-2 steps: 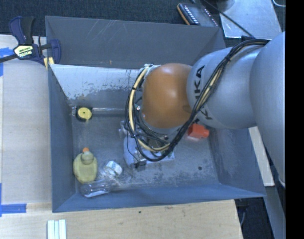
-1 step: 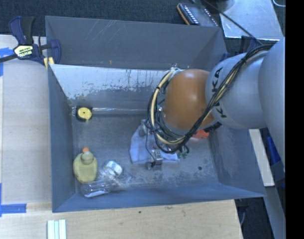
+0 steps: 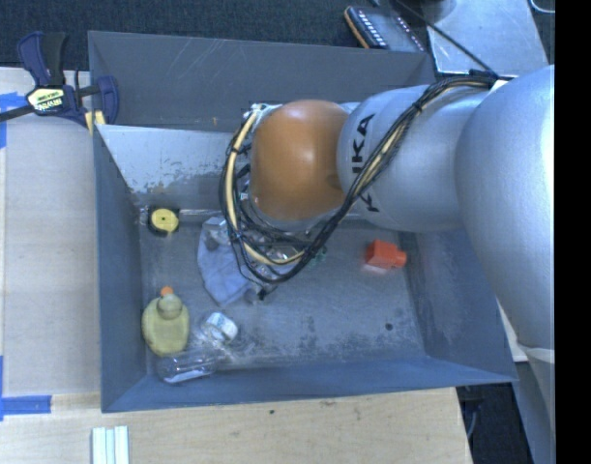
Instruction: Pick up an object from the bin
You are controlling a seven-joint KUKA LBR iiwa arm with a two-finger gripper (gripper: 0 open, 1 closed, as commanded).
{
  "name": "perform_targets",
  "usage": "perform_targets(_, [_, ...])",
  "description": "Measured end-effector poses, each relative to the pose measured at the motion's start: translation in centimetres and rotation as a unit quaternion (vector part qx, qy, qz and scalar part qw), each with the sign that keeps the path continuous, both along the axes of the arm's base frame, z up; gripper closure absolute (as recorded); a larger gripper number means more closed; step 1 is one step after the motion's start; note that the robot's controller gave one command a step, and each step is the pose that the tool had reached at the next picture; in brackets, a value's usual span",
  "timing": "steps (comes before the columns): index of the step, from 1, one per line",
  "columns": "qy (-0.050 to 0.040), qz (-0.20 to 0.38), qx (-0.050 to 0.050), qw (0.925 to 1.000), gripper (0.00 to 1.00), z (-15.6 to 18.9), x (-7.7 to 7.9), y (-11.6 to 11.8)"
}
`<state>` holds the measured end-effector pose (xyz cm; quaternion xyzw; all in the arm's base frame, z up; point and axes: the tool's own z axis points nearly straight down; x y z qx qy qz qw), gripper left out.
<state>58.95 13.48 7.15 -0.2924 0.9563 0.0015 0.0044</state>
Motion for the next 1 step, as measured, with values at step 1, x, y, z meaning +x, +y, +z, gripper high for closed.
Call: perform_targets(1, [0.0005, -0.245, 0.001, 0.9695, 0.00, 0.03, -4.28, -8.27])
